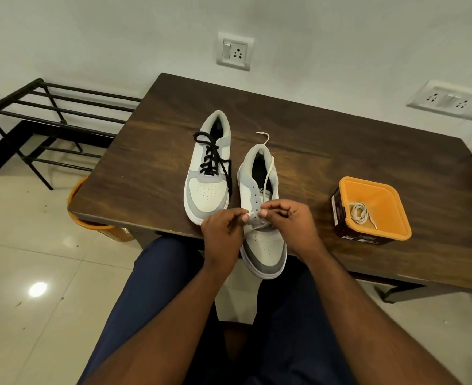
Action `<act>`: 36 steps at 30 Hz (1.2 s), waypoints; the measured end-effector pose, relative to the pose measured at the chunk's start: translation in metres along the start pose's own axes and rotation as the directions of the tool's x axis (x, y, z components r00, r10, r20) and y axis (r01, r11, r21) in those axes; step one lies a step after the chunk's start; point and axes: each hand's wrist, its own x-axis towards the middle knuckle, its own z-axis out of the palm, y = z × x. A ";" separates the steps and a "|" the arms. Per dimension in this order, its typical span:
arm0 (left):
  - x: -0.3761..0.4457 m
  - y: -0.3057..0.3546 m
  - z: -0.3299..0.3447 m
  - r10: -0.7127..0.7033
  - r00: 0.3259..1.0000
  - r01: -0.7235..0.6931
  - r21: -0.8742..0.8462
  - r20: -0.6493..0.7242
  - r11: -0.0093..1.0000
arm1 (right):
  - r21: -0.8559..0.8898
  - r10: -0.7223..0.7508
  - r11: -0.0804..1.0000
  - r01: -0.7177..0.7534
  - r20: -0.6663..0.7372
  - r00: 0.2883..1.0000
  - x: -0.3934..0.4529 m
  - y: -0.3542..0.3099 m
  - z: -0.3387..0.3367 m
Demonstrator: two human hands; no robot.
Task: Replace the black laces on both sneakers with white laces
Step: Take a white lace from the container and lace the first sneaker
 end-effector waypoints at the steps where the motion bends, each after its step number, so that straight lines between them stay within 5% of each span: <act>1: 0.000 0.001 -0.001 -0.008 1.000 0.008 -0.004 -0.014 1.000 | -0.061 -0.010 0.998 0.005 -0.080 0.997 0.001 0.004 0.000; 3: 0.000 0.004 -0.003 0.010 1.000 -0.011 0.027 0.024 1.000 | -0.223 -0.041 0.975 -0.001 -0.185 0.982 0.000 0.008 0.003; 8: 0.007 0.009 -0.002 -0.006 0.986 -0.011 0.103 0.165 0.995 | -0.420 0.038 0.901 -0.112 -0.181 0.983 0.000 0.005 0.017; 15: 0.008 0.014 0.000 -0.123 0.974 0.102 0.118 0.188 0.988 | -0.279 0.123 0.943 -0.179 -0.205 0.971 0.006 0.007 0.022; 23: 0.008 0.018 0.000 -0.176 0.968 0.143 0.183 0.178 0.973 | -0.369 0.000 0.927 -0.074 -0.197 0.980 -0.005 0.006 0.029; 26: 0.012 0.020 0.000 -0.118 0.967 0.057 0.260 0.224 0.964 | -0.409 -0.048 0.912 -0.021 -0.156 0.987 -0.005 0.006 0.026; 31: 0.019 0.025 -0.003 0.115 0.910 -0.318 0.495 0.397 0.808 | -0.477 -0.118 0.876 0.070 -0.071 0.990 -0.004 0.006 0.021; 36: 0.017 0.018 -0.002 0.092 0.934 -0.276 0.535 0.344 0.798 | -0.356 -0.027 0.935 -0.009 -0.097 0.995 -0.001 0.005 0.021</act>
